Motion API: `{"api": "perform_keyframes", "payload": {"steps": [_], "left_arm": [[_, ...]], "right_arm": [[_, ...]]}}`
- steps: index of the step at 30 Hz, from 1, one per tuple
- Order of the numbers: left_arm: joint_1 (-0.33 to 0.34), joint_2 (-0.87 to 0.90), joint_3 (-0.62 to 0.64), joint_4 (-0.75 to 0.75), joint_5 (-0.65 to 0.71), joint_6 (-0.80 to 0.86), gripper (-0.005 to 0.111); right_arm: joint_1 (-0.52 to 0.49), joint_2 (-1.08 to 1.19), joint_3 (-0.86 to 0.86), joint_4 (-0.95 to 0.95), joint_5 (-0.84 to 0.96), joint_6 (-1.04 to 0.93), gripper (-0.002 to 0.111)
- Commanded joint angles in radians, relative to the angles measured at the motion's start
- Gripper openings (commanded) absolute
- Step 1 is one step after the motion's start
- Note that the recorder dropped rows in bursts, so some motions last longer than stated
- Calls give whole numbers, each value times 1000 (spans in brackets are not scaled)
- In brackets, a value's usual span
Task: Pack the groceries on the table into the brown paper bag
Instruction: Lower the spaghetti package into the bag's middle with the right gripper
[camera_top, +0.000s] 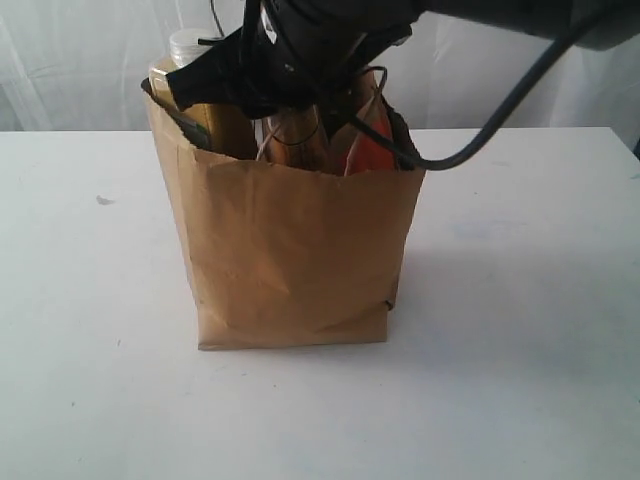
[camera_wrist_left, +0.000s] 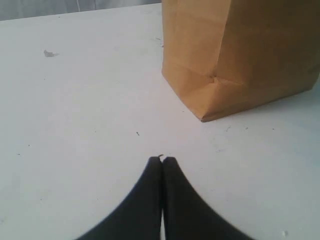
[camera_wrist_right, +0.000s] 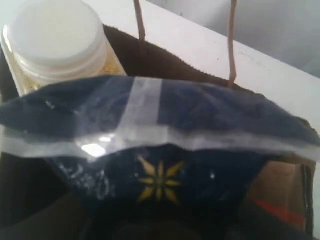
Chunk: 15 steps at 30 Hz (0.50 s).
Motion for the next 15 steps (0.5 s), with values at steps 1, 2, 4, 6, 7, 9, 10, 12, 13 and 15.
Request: {"api": "perform_keyframes", "payload": {"steps": [1, 2, 4, 6, 7, 9, 10, 12, 13, 15], "left_arm": [[3, -4, 4, -7, 7, -1, 0], [3, -4, 4, -7, 7, -1, 0], [3, -4, 4, -7, 7, -1, 0], [3, -4, 4, -7, 7, -1, 0], [3, -4, 4, -7, 7, -1, 0], [3, -4, 4, -7, 7, -1, 0], [3, -4, 4, -7, 7, -1, 0], [3, -4, 4, -7, 7, -1, 0], [3, -4, 4, -7, 7, -1, 0], [3, -4, 4, -7, 7, -1, 0]], "right_arm": [[-5, -17, -2, -42, -3, -68, 2], [-5, -17, -2, -42, -3, -76, 5], [-5, -17, -2, -42, -1, -82, 16], [-5, -17, -2, -40, 3, -83, 30], [-5, -17, -2, -40, 3, -83, 39], [-5, -17, -2, -40, 9, -83, 55], [-5, -17, -2, -40, 9, -92, 63], [-5, -17, -2, -40, 22, -117, 72], [-5, -17, -2, -40, 35, -121, 74], [-5, -18, -2, -40, 57, -124, 73]]}}
